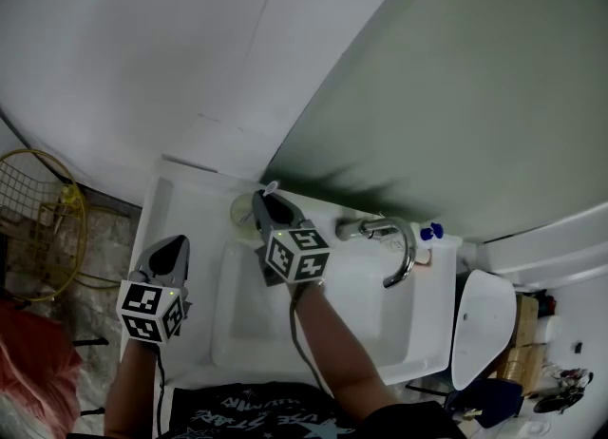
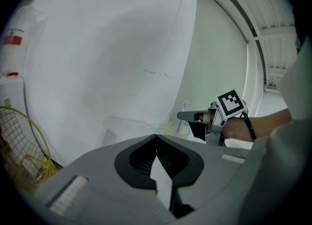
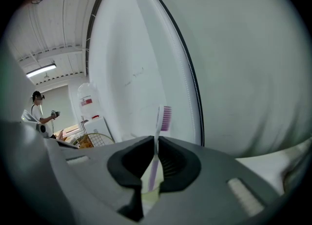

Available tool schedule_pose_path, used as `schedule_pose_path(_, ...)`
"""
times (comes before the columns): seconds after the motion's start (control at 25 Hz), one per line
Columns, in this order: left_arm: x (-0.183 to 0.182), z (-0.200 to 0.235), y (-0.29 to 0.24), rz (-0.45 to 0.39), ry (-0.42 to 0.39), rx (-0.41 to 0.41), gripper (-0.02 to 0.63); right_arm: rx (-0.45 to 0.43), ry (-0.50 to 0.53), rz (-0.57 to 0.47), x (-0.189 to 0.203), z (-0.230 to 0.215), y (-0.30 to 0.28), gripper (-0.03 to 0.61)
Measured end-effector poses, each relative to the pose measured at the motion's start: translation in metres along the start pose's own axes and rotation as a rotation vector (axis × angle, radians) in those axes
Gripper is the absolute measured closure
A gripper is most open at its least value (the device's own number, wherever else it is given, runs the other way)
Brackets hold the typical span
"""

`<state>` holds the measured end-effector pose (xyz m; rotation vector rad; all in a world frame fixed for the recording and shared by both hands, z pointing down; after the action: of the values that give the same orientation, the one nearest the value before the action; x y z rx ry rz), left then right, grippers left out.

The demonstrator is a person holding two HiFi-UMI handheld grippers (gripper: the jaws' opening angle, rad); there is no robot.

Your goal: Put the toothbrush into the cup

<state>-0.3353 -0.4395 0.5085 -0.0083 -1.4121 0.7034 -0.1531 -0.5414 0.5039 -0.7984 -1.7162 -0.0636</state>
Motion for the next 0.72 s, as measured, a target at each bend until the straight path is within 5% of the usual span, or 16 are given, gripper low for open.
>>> schedule_pose_path(0.52, 0.002, -0.018, 0.009, 0.010, -0.022, 0.010, 0.606, -0.022, -0.037, 0.068, 0.007, -0.004, 0.004, 0.380)
schedule_pose_path(0.72, 0.002, -0.021, 0.023, 0.006, -0.013, -0.011, 0.606, -0.012, -0.055, 0.077, 0.009, -0.004, 0.013, 0.364)
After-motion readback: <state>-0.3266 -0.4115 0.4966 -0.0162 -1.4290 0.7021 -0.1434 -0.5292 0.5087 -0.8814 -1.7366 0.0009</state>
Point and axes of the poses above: the fingertips, and each gripper's own axes: y backward along the fingers, z to its left, x out of its underside, the point moved 4 cm from there along y, backward along the fingers, and after that the axes turned 3 degrees about -y, right-handed, at the moved point
